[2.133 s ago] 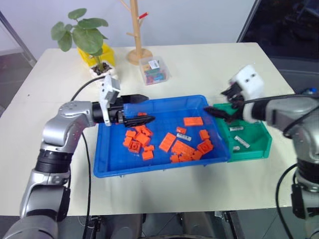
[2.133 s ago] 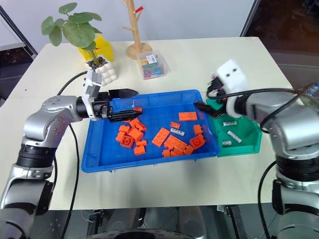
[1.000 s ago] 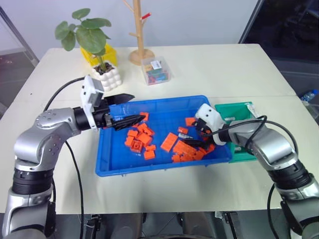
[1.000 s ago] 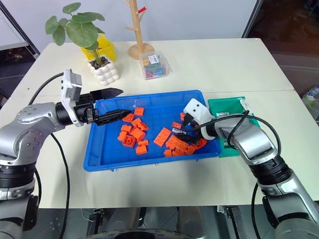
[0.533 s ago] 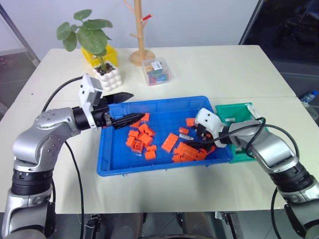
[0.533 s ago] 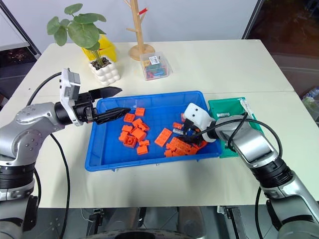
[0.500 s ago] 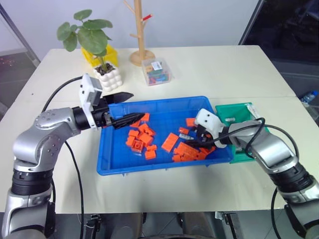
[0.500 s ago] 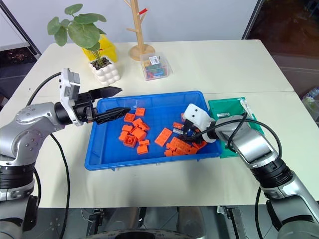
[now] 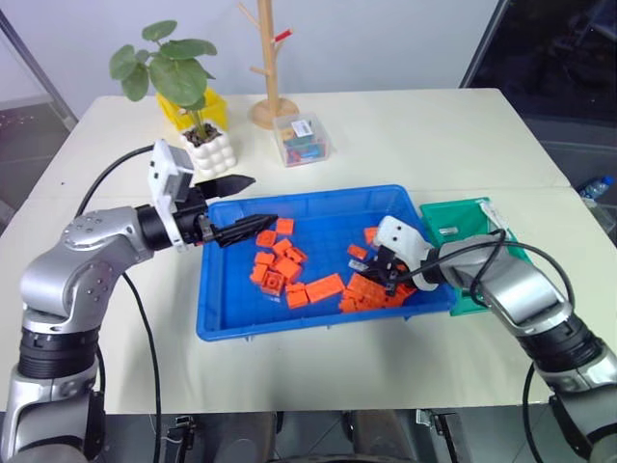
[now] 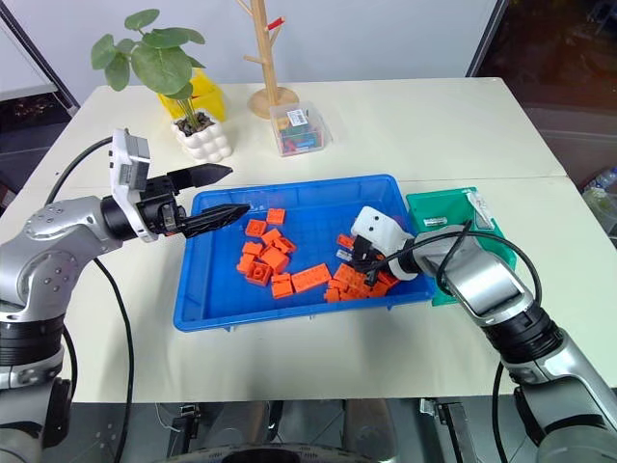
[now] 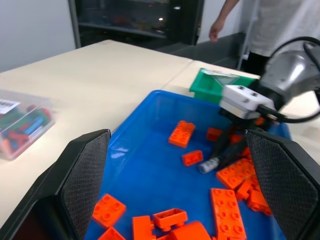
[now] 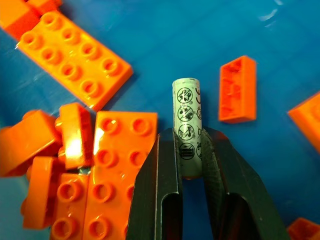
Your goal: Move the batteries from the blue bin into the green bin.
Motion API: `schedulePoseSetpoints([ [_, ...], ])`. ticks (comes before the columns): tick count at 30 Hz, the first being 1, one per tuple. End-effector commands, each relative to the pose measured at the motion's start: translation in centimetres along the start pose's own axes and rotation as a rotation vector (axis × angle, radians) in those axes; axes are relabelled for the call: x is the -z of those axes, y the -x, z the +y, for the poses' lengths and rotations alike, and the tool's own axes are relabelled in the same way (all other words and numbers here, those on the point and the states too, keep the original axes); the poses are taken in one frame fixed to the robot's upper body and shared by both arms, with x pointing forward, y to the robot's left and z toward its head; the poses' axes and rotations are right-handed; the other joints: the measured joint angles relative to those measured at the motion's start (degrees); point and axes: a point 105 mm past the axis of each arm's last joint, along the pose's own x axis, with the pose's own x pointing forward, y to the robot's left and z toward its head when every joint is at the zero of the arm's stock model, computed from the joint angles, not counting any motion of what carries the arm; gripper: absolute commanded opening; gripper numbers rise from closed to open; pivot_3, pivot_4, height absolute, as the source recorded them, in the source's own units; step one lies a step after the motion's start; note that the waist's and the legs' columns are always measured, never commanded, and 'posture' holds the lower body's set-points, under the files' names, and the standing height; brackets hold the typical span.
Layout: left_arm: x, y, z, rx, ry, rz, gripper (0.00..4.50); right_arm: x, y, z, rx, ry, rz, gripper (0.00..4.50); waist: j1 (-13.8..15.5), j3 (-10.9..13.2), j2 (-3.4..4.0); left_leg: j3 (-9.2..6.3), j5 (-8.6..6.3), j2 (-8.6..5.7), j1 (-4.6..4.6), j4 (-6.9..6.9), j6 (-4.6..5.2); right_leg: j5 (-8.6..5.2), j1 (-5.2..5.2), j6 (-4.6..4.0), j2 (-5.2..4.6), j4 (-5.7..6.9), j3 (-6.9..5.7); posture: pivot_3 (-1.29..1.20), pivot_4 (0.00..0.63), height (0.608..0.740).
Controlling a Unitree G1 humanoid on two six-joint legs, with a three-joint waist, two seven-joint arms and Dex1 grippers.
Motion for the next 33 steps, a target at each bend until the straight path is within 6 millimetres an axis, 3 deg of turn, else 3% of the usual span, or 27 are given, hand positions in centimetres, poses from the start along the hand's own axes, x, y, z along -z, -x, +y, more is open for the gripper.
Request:
schedulePoseSetpoints([
  [1,-1.0,-0.2,-0.7,0.068,-0.044,-0.011,4.50,-4.7,4.3,-4.3,0.189,-0.002,-0.134,0.05,-0.03,0.01,0.02,0.00,0.00,0.00,0.01,0.00,0.00,0.00,-0.01,0.00,0.00,0.01,0.00,0.00,0.150,0.740],
  [4,-0.9,-1.2,-0.8,0.129,-0.042,-0.014,4.50,-6.6,7.1,-6.1,0.269,-0.017,-0.182,0.05,-0.02,0.01,0.02,0.01,0.00,0.02,0.03,-0.06,0.00,0.00,-0.02,-0.01,0.01,0.02,0.00,0.00,0.150,0.740],
  [7,-0.6,-2.7,-0.8,0.204,-0.029,-0.027,4.50,-6.8,9.7,-7.3,0.351,-0.038,-0.189,0.05,0.25,0.00,0.00,0.00,-0.02,0.02,0.00,-0.13,0.03,-0.01,-0.03,0.00,0.01,-0.01,-0.02,0.00,0.150,0.740],
  [10,-0.3,-3.9,-0.7,0.252,-0.022,-0.034,4.50,-5.3,11.1,-7.7,0.401,-0.059,-0.142,0.05,0.15,0.00,0.00,0.00,-0.03,-0.02,-0.11,-0.07,0.05,-0.01,-0.04,0.00,0.00,-0.15,-0.02,0.00,0.150,0.740],
  [16,0.3,-5.8,-0.6,0.334,-0.012,-0.030,4.50,0.5,13.5,-7.8,0.507,-0.130,0.021,0.05,-0.05,0.01,0.04,0.06,-0.05,0.02,-0.13,-0.07,0.10,0.00,-0.05,0.02,0.00,-0.23,-0.02,0.00,0.150,0.740],
  [22,0.6,-6.6,-0.3,0.365,-0.024,-0.022,4.50,2.8,13.5,-7.1,0.516,-0.192,0.048,0.05,-0.34,0.01,0.06,0.22,-0.06,0.06,0.01,-0.07,0.10,0.00,-0.05,0.03,0.00,-0.09,0.06,0.00,0.150,0.740],
  [30,0.6,-6.5,0.0,0.360,-0.034,-0.020,4.50,3.2,13.3,-7.0,0.524,-0.202,0.052,4.09,-0.10,0.01,0.06,0.21,-0.06,0.04,-0.01,-0.05,0.10,0.00,-0.05,0.03,-0.01,-0.09,0.06,0.00,0.150,0.740],
  [31,0.5,-6.5,0.1,0.353,-0.036,-0.020,4.50,3.1,13.3,-7.0,0.525,-0.200,0.048,4.47,-0.11,0.01,0.06,0.21,-0.06,0.05,-0.01,-0.06,0.10,0.00,-0.06,0.03,-0.01,-0.09,0.06,0.00,0.150,0.740],
  [33,0.5,-6.2,0.6,0.320,-0.040,-0.023,4.50,2.4,13.3,-7.4,0.535,-0.195,0.022,4.47,-0.18,0.01,0.06,0.21,-0.06,0.05,-0.01,-0.06,0.10,0.00,-0.05,0.03,-0.01,-0.09,0.07,0.00,0.150,0.740],
])
